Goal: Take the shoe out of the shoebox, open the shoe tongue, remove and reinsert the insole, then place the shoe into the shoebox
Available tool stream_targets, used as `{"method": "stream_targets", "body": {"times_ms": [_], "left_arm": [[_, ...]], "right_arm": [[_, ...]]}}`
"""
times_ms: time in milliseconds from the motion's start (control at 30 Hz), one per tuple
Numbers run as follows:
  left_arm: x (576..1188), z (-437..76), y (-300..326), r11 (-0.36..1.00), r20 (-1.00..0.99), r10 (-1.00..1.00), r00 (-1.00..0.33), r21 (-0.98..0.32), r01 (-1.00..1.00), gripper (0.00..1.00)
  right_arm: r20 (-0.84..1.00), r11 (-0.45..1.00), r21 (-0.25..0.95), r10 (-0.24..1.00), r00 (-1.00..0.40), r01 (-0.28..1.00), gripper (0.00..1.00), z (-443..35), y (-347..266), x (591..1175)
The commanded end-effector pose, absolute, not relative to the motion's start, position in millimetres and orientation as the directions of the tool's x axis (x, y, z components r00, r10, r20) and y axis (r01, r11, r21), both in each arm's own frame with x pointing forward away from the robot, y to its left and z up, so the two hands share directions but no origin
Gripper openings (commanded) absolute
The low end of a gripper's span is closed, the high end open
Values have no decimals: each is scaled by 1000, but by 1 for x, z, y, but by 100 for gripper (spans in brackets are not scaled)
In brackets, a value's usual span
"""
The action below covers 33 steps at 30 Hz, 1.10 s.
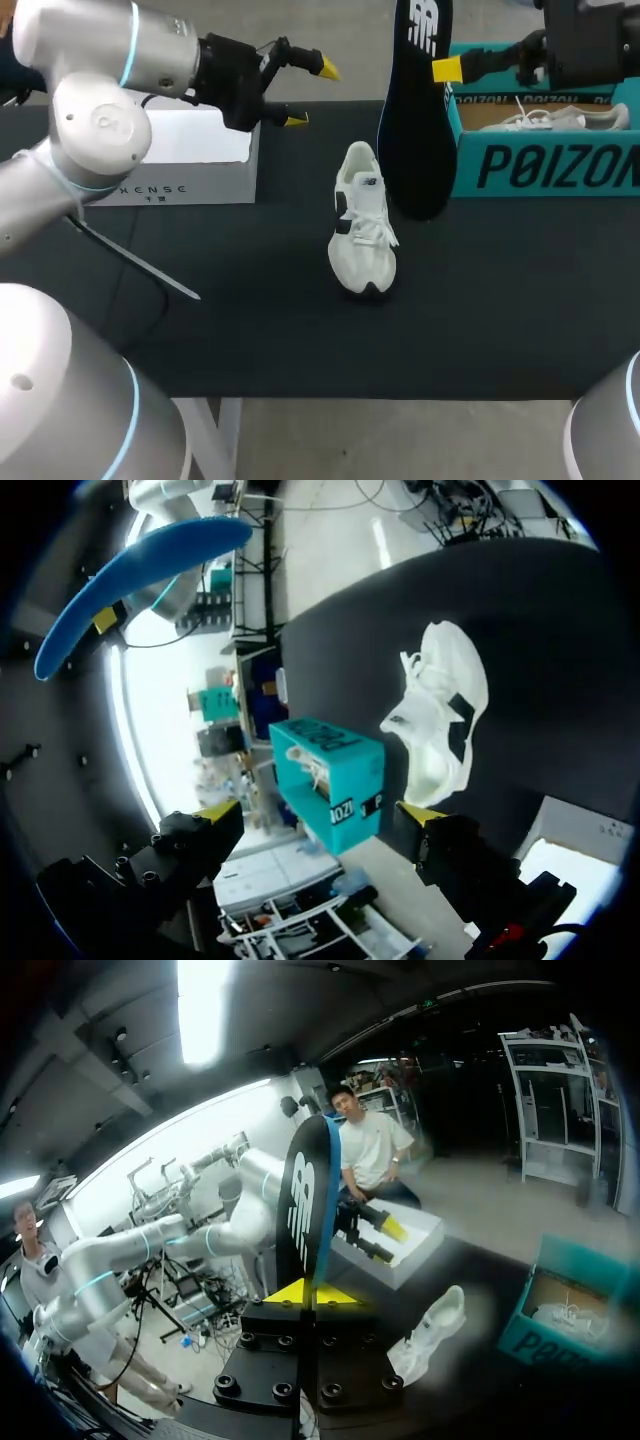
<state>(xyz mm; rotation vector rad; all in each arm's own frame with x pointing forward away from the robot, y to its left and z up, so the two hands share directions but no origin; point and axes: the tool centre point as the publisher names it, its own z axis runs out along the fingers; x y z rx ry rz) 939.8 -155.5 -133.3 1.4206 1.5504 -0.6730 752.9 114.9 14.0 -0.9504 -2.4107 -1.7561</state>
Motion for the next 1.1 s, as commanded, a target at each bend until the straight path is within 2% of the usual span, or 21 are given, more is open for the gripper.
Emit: {"method": "stream_targets", "body": {"times_ms": [33, 167, 400, 600, 700, 1100], "left_arm": [[932, -132, -124, 144, -935, 346, 77, 134, 980, 100], [923, -125, -111, 89, -972, 231, 43, 65, 994, 100], [902, -117, -102, 30, -994, 104, 18, 22, 999, 100], [887, -112, -109, 32, -998, 52, 44, 45, 998, 100], [878, -110, -117, -15, -997, -17, 77, 77, 997, 100], [865, -111, -125, -62, -995, -91, 29, 34, 997, 100]], "right_arm": [[350, 188, 860, 462, -815, 475, 0, 14, 116, 754], [350, 188, 860, 462, -815, 475, 0, 14, 116, 754], [350, 188, 860, 462, -815, 475, 0, 14, 116, 754], [350, 188, 860, 462, -815, 475, 0, 14, 116, 754], [350, 188, 860, 462, -815, 475, 0, 14, 116, 754], [350, 188, 860, 462, -815, 475, 0, 14, 116, 754]]}}
